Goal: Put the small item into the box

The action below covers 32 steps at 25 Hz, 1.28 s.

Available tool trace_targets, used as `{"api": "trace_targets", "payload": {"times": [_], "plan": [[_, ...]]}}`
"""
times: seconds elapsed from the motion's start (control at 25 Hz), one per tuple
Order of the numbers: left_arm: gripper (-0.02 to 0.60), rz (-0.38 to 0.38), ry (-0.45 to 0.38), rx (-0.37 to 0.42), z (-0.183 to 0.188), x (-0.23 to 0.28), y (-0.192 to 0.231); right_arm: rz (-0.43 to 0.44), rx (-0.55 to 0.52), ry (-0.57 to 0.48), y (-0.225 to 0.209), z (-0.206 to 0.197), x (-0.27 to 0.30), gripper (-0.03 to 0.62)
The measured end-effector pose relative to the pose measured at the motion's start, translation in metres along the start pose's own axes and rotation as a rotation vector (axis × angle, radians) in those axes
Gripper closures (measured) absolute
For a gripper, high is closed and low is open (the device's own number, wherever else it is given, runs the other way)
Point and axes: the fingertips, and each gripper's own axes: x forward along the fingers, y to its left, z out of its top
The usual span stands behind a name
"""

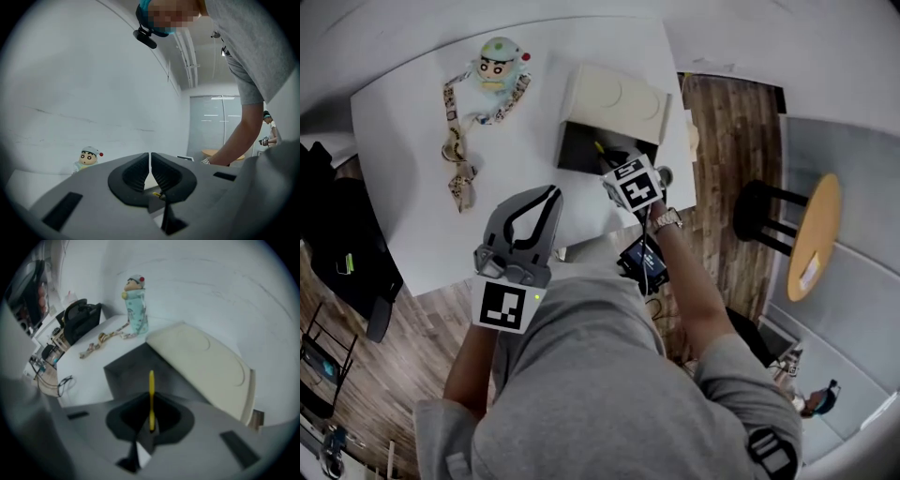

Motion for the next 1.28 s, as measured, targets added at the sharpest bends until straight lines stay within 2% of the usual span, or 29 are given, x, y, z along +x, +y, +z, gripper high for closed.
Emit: {"api": "trace_targets", "payload": {"times": [0.28,0.52,0.76,1.12,1.28], "plan": [[0.535,0.073,0.005,-0.015,-0.004,-0.01,0.021,0.031,-0.011,0.065,0.0,-0.006,0.024,0.546],[0.535,0.104,0.012,-0.028,-0.008,-0.015,0.028,0.032,-0.015,0.083,-0.002,-0.006,0.03,0.545],[0.535,0.095,0.012,-0.031,-0.008,-0.012,0.023,0.044,-0.019,0.086,-0.001,-0.011,0.034,0.545],[0.535,0.065,0.018,-0.022,-0.012,-0.011,0.015,0.005,-0.008,0.065,-0.009,-0.016,0.028,0.543],[0.535,0.06,0.02,-0.022,-0.013,-0.011,0.013,0.003,-0.002,0.052,-0.008,-0.016,0.023,0.506]]}}
